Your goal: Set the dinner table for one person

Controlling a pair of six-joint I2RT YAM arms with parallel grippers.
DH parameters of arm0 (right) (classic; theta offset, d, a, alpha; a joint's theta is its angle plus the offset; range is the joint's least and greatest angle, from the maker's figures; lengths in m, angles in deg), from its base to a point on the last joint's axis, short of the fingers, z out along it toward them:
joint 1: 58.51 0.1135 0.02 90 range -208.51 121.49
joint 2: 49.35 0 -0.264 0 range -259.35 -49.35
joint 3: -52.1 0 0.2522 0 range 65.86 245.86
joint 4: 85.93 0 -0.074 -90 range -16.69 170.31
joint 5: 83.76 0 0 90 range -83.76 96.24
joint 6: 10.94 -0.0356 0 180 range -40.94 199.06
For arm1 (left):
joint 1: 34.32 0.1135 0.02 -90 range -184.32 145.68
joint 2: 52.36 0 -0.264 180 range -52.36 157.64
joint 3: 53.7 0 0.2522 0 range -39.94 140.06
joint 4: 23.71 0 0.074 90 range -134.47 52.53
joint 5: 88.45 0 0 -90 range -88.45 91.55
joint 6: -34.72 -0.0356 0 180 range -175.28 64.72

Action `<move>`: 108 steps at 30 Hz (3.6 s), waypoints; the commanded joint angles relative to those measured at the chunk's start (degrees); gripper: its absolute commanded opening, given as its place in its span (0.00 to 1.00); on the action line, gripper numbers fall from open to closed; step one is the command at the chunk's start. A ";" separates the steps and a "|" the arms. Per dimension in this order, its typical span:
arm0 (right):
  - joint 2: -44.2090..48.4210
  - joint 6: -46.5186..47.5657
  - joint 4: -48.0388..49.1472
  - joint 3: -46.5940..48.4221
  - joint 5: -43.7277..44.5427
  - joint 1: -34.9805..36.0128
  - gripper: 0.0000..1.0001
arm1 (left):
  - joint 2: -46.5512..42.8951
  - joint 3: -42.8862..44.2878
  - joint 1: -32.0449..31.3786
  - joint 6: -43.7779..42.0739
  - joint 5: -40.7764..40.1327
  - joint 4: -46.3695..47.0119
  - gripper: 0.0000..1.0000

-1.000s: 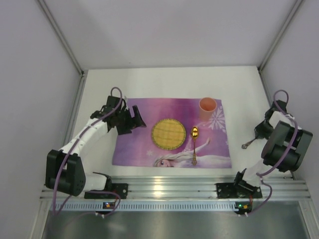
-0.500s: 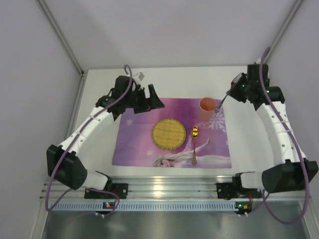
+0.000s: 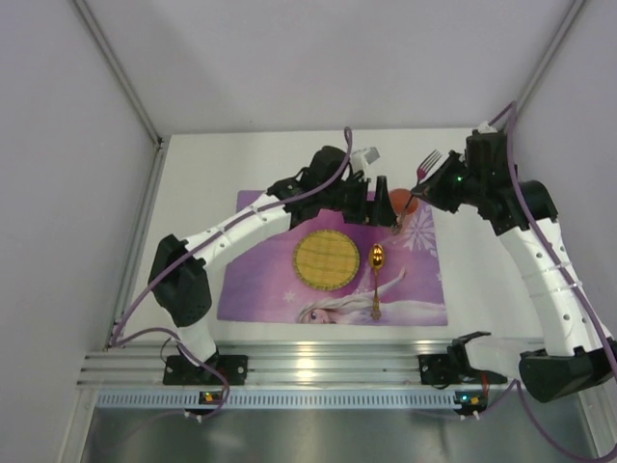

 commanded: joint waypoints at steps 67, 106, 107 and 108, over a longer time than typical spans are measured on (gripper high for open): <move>-1.03 3.66 4.17 4.14 -6.80 0.43 0.99 | -2.84 -1.27 -1.25 2.56 9.44 3.84 0.00; 7.05 6.66 5.05 -9.39 -9.62 -2.39 1.00 | -3.83 -36.01 33.48 -17.48 -2.60 -18.03 0.06; 7.22 6.74 5.05 -9.56 -9.62 -2.47 1.00 | -3.92 -35.40 33.74 -17.13 -2.17 -19.35 0.07; 7.31 6.66 5.05 -9.65 -9.53 -2.65 1.00 | -4.10 -35.31 33.83 -16.95 -2.07 -19.79 0.09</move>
